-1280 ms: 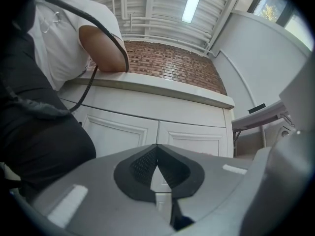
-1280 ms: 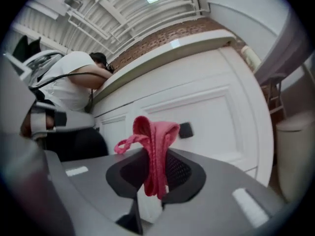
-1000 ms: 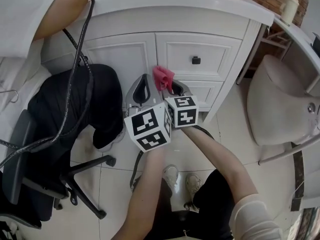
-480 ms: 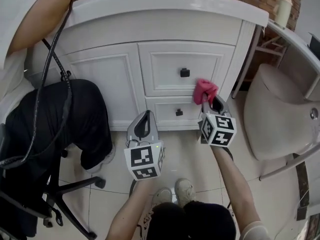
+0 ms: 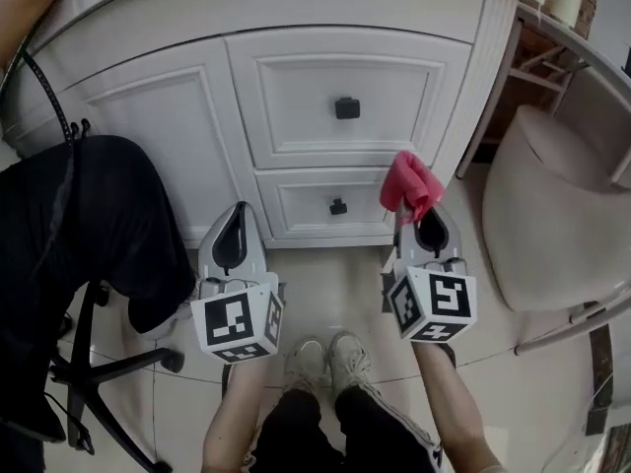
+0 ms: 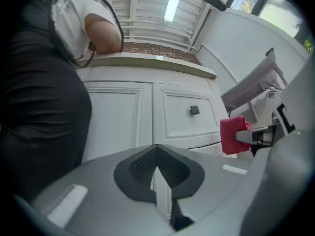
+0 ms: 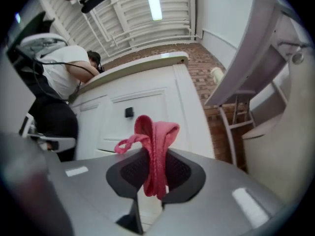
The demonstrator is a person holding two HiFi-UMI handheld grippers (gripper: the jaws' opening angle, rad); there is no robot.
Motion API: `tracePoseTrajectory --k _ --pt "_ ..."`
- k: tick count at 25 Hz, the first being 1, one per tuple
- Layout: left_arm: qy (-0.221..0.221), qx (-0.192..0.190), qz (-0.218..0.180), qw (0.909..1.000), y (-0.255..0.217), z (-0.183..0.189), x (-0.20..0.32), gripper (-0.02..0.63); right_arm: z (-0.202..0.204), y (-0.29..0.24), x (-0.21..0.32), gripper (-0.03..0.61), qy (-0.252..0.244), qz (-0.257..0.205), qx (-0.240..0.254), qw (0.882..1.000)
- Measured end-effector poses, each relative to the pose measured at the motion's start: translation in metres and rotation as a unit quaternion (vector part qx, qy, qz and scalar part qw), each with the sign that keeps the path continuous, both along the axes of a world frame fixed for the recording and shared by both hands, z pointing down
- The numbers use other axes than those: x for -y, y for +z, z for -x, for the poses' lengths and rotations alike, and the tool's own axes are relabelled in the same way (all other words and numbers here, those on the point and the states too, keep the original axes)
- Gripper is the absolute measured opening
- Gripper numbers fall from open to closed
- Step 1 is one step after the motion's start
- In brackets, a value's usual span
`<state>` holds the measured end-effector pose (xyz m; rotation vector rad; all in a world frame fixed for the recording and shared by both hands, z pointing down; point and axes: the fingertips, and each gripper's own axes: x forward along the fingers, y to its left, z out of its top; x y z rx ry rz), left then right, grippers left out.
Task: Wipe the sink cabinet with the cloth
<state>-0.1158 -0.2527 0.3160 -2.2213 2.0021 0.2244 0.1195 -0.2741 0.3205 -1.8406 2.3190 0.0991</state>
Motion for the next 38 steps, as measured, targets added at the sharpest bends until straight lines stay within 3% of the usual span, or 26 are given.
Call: tracePoseTrajectory --k 2,5,7,9,13,18,24,27,29,32,35,38 --pt "-0.017 -0.005 -0.001 0.9998 0.006 0.019 0.003 0.012 0.069 0.021 0.001 0.061 -0.092 0.012 0.013 0.996" --pt "-0.027 -0.005 0.004 0.9996 0.016 0.036 0.007 0.012 0.163 0.052 0.011 0.063 -0.196 0.029 -0.034 0.980" --pt "-0.024 -0.003 0.005 0.9997 0.019 0.038 0.010 0.012 0.198 0.064 0.028 0.063 -0.214 0.042 -0.060 0.974" --pt "-0.016 0.002 0.009 0.9998 0.023 0.034 0.013 0.012 0.202 0.069 0.042 0.063 -0.199 0.048 -0.069 0.976" --pt "0.004 0.006 0.012 0.9999 0.030 0.021 0.017 0.012 0.145 0.068 0.049 0.063 -0.123 0.042 -0.077 0.989" --pt "0.028 0.004 0.023 0.9993 0.042 -0.003 0.023 0.012 0.035 0.059 0.051 0.063 -0.016 0.040 -0.024 0.999" --pt "0.054 0.018 0.014 0.9983 0.044 -0.029 0.031 0.012 -0.087 0.061 0.055 0.063 0.098 0.053 -0.032 0.993" --pt "0.054 0.016 0.011 0.9983 0.045 -0.032 0.032 0.012 -0.119 0.062 0.049 0.061 0.130 0.062 -0.010 0.990" --pt "0.043 0.011 0.008 0.9990 0.046 -0.022 0.028 0.012 -0.095 0.055 0.033 0.061 0.098 0.047 0.007 0.994" --pt "0.006 0.001 0.009 0.9999 0.050 0.009 0.018 0.012 0.005 0.056 0.006 0.061 -0.032 0.034 0.033 0.998" --pt "-0.023 -0.002 0.012 0.9997 0.059 0.040 0.013 0.012 0.119 0.101 -0.007 0.061 -0.172 0.070 0.005 0.983" --pt "-0.044 0.009 0.021 0.9988 0.065 0.067 0.009 0.012 0.199 0.156 -0.004 0.062 -0.246 0.097 -0.056 0.963"
